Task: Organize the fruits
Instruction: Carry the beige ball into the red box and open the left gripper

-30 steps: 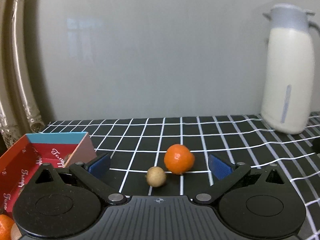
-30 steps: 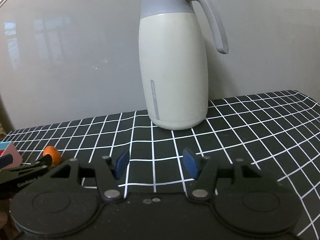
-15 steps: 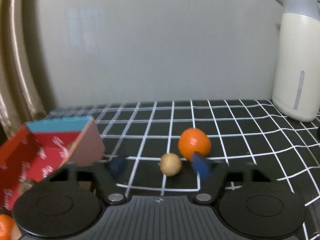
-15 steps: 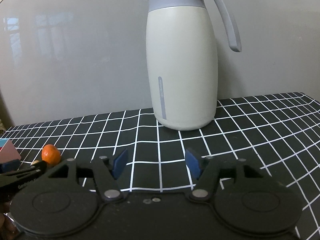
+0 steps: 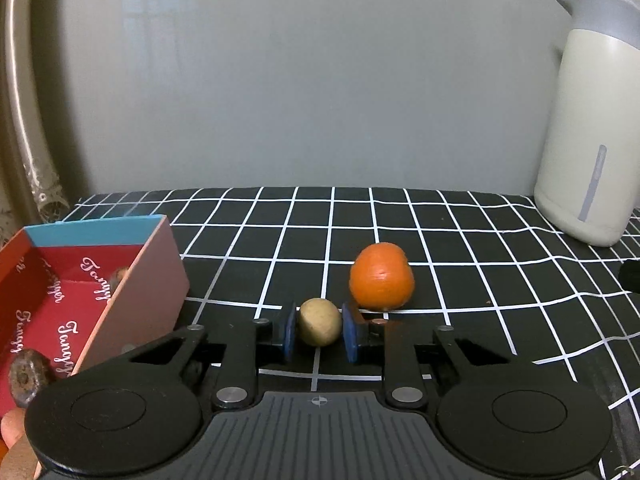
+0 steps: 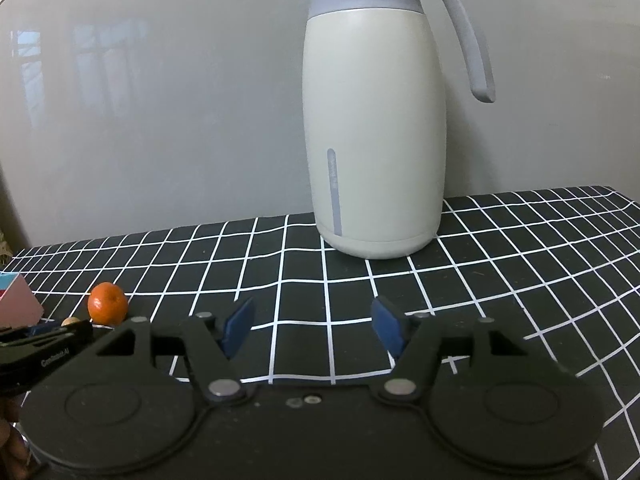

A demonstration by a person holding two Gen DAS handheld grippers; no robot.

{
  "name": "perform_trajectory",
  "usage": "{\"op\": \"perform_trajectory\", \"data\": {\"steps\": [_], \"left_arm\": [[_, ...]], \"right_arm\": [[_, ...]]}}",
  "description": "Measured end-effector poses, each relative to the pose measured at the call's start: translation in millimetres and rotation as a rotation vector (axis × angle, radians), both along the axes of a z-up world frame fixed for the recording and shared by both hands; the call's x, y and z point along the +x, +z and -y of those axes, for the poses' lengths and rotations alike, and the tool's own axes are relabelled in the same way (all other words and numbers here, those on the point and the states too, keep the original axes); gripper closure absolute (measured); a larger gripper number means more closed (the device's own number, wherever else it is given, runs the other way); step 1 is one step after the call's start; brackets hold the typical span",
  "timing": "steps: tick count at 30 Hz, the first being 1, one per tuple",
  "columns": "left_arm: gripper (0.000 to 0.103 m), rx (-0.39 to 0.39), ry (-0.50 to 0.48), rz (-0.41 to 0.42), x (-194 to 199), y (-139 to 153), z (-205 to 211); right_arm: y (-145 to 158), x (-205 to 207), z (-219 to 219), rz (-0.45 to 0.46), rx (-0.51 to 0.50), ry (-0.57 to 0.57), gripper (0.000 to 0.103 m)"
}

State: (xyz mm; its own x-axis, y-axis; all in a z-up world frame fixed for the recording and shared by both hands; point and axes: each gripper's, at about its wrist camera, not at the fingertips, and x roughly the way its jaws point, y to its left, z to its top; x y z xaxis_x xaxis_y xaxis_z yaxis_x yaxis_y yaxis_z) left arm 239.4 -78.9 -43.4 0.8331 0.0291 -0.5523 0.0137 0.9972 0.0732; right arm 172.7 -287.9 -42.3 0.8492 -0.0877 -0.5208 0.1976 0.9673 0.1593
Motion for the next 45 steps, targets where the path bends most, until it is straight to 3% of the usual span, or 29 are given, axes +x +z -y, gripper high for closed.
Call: {"op": "perform_trajectory", "data": {"steps": [10,23,26,32,45], "left_arm": [[0.078,0.039,-0.041,0.065,-45.8,21.3,2.1],[0.078,0.016,0.032,0.098,-104.3,41.2,-62.0],[0.078,-0.029,0.012,0.087,-114.9,43.8,-76.0],[0.078,-0.017,0.009,0.132,-133.3,53.6,-83.3],[0.078,-0.019,0.191,0.142,-119.3,53.0,-156.4]], "right_arm": [[8.0,-5.9,-18.2,0.016,0.033,0.034,0.038],[13.8,-39.9,-64.2,0.022,0.006,0.085,0.038],[15.3,-45.6,-78.9,0.022,-0.002,0.099,0.038],[20.3,-51.9,-102.9,0.031,-0.031,0.128,0.038],[21.8,-35.8,-146.9,0.034,-0.022,0.185,0.038]]}}
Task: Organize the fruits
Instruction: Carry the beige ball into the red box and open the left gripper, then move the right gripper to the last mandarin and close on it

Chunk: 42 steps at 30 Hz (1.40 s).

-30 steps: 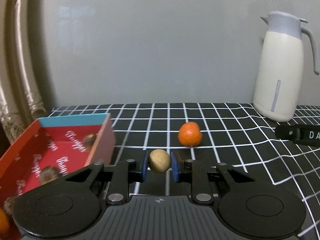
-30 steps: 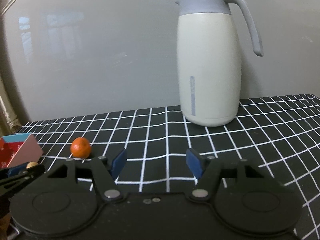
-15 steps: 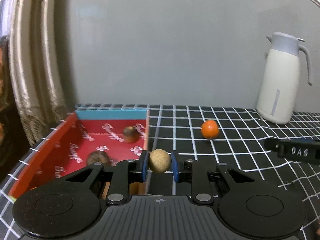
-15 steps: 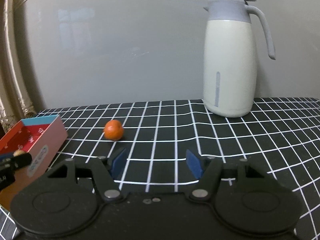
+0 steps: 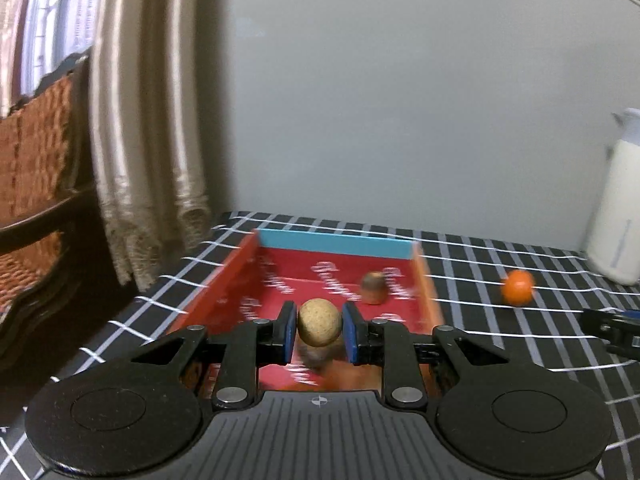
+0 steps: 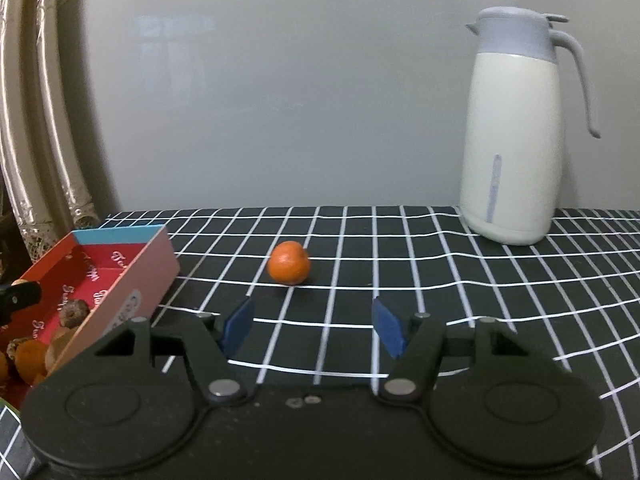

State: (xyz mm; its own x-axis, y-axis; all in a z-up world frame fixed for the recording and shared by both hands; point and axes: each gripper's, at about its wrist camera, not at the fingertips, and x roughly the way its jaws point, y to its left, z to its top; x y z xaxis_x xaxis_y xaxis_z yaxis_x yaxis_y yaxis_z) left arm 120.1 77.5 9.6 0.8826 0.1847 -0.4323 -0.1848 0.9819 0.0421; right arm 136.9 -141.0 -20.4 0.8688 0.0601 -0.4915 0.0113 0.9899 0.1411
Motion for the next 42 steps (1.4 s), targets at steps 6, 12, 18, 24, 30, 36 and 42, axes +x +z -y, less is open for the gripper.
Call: {"op": "perform_trajectory", "data": {"steps": [6,12,18,24,30,36,42], "left_arm": [[0.078,-0.005,0.078,-0.017,5.9,-6.1,-28.2],[0.078,-0.032,0.137,-0.027,11.8,-12.6,-46.4],[0.034,-0.045,0.101,-0.024,12.9,-14.0,-38.2],[0.000,-0.047,0.110,0.043,3.1,-5.8,-29.4],[0.000,-0.059,0.140,0.091,-5.3,-0.1,-35.8],[0.000,0.006,0.214,0.149,-15.9,5.3,-56.6],[0.000,0.044,0.299,0.096,-8.5,-0.9,-95.3]], "right_arm": [[-2.0,4.6,-16.7,-0.006,0.003,0.025,0.038],[-4.2,4.9,-24.7,-0.012,-0.001,0.040,0.038],[-4.5,5.4,-23.7,-0.014,-0.007,0.038,0.038],[-5.2,4.8,-17.6,-0.012,-0.019,0.031,0.034],[-5.3,10.1,-16.7,0.005,-0.056,0.027,0.032],[-7.4,31.4,-15.9,0.021,-0.092,0.007,0.032],[-17.5,55.6,-25.8,0.007,-0.128,0.000,0.036]]}}
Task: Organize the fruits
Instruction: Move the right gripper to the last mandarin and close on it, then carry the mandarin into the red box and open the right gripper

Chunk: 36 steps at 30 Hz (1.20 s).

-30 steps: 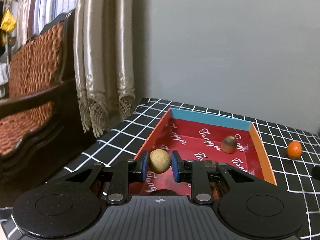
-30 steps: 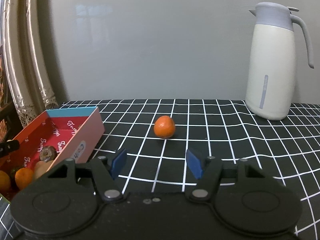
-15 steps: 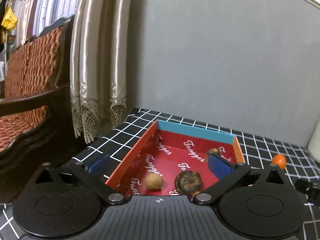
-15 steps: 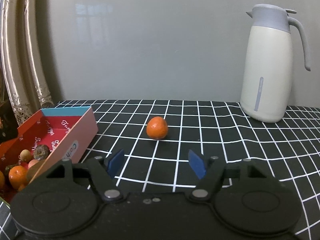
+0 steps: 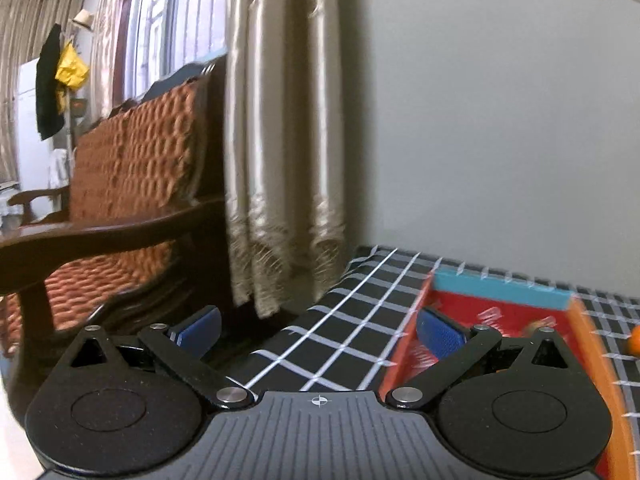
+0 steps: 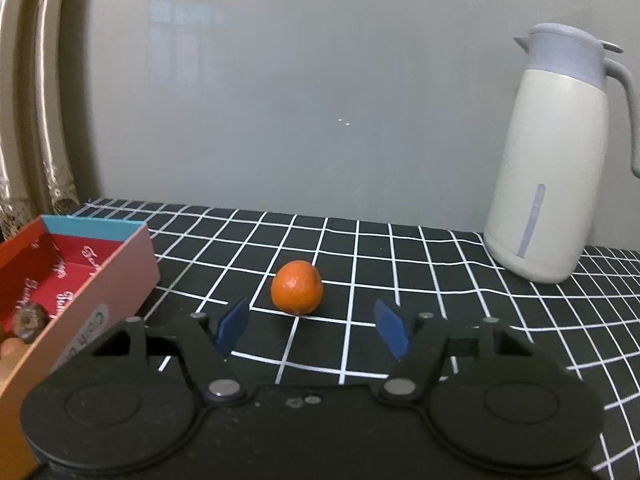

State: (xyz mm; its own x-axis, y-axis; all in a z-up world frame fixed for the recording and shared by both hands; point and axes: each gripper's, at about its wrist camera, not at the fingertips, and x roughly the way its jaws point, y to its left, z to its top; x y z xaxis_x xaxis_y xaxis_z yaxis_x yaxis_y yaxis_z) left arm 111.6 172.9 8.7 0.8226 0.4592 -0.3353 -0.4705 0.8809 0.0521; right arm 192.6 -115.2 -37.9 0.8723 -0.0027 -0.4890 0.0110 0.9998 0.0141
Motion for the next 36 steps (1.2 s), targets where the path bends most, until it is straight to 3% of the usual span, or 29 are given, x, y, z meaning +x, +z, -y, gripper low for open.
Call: {"op": "perform_trajectory", "data": {"steps": [7,11,19,20,23,36], "left_arm": [[0.000,0.036,0.013,-0.033,11.9,-2.3,-18.3],[0.000,0.071,0.011,-0.048,15.4,-3.2,-19.1],[0.000,0.066,0.050,-0.085,32.8,-8.0,-29.6],[0.000,0.062,0.054,-0.088,33.9,-8.0,-30.2],[0.000,0.054,0.061,-0.087,35.7,-7.0,-28.9],[0.000,0.032,0.055,-0.093,23.0,-1.1,-24.5]], "right_arm": [[-10.3,31.9,-6.6,-0.037,0.004,-0.023,0.049],[-16.1,45.8,-9.6,-0.048,0.007,-0.027,0.052],[-17.5,62.6,-5.5,-0.071,0.019,-0.036,0.055],[-17.9,64.1,-4.6,-0.076,0.024,-0.032,0.062],[-19.0,64.7,-4.5,-0.081,0.039,-0.013,0.068],[0.0,25.6,-17.2,-0.059,0.008,0.054,0.069]]}}
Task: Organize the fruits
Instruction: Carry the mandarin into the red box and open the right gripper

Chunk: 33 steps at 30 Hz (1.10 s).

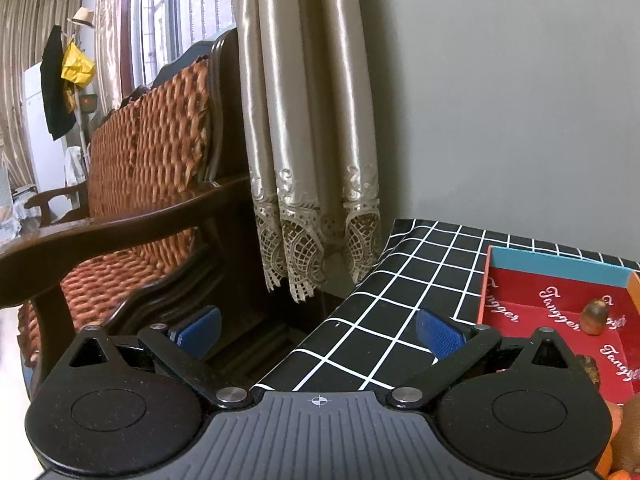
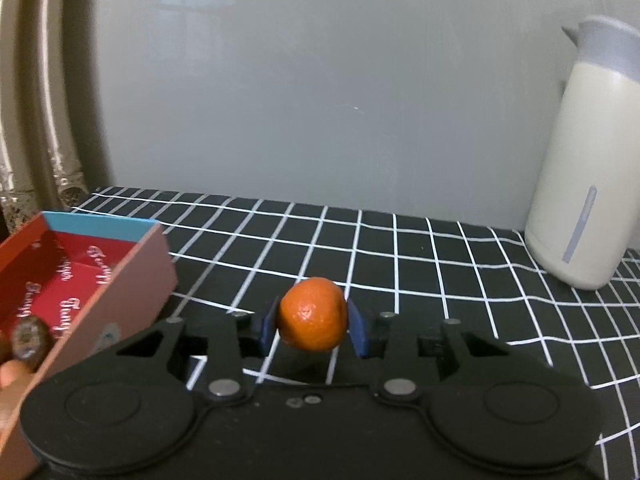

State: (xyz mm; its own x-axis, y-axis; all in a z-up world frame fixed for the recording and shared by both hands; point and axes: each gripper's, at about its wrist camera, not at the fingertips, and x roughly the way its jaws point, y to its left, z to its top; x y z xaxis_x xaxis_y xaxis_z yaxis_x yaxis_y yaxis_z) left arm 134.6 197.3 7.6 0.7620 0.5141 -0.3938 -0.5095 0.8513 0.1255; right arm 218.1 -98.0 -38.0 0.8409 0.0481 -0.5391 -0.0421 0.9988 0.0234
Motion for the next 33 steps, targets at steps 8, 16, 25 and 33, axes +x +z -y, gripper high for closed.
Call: {"op": "perform_trajectory", "data": {"steps": [8,16,25,33], "left_arm": [[0.000,0.001,-0.023,0.020,-14.1,10.3,5.3],[0.000,-0.009,-0.019,0.013,-22.2,9.1,-2.3],[0.000,-0.002,-0.010,0.010,-23.8,7.9,-12.1],[0.000,-0.012,-0.028,0.020,-24.9,9.4,-9.2]], "right_arm": [[27.1,-37.9,-18.4,0.065,0.026,0.078,0.069],[43.7,-54.9,-61.5,0.122,0.048,0.198,0.069],[39.6,-47.9,-87.4,0.105,0.030,0.249,0.066],[48.8,-58.0,-71.1,0.135,0.005,0.205,0.062]]}}
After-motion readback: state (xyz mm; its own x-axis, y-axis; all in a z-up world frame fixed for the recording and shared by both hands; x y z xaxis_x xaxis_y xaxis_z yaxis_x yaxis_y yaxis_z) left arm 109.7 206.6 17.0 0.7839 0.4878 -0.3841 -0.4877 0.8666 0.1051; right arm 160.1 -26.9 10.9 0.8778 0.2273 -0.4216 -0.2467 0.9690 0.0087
